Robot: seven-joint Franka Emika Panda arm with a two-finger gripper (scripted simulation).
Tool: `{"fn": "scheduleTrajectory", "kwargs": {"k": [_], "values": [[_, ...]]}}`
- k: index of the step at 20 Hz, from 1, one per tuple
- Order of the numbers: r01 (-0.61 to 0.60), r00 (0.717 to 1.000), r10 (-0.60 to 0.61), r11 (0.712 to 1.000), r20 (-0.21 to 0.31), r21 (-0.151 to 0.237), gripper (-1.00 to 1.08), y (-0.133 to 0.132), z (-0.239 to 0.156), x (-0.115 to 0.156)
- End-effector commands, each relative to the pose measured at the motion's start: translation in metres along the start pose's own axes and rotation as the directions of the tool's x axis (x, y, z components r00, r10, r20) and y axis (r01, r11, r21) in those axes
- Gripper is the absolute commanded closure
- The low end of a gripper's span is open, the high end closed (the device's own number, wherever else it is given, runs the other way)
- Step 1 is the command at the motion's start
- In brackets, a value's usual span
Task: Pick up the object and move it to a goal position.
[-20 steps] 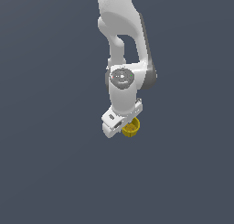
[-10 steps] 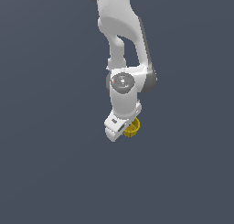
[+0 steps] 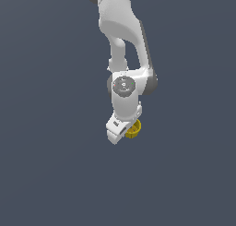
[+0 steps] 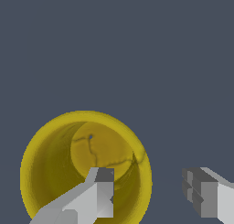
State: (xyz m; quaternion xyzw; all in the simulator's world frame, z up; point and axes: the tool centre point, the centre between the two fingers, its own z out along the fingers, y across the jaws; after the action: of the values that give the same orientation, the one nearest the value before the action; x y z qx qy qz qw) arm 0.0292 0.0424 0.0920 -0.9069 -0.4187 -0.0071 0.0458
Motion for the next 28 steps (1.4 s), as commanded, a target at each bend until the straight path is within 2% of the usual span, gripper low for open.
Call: {"fn": "scheduleTrajectory", "kwargs": {"k": [1, 6, 7, 20, 28], "values": [[0.002, 1.0, -0.002, 1.0, 0.001, 0.001, -0.2, -0.001, 0.011, 0.0], [0.003, 1.0, -0.003, 1.0, 0.001, 0.001, -0.2, -0.001, 0.021, -0.001], [0.003, 1.0, -0.003, 1.0, 0.001, 0.001, 1.08, -0.001, 0.021, -0.001], [0.008, 1.0, -0.008, 1.0, -0.004, -0.002, 1.08, 0.0, 0.019, 0.0], [0.062, 0.997, -0.064, 0.997, -0.054, -0.035, 1.08, 0.014, 0.004, 0.007]]}}
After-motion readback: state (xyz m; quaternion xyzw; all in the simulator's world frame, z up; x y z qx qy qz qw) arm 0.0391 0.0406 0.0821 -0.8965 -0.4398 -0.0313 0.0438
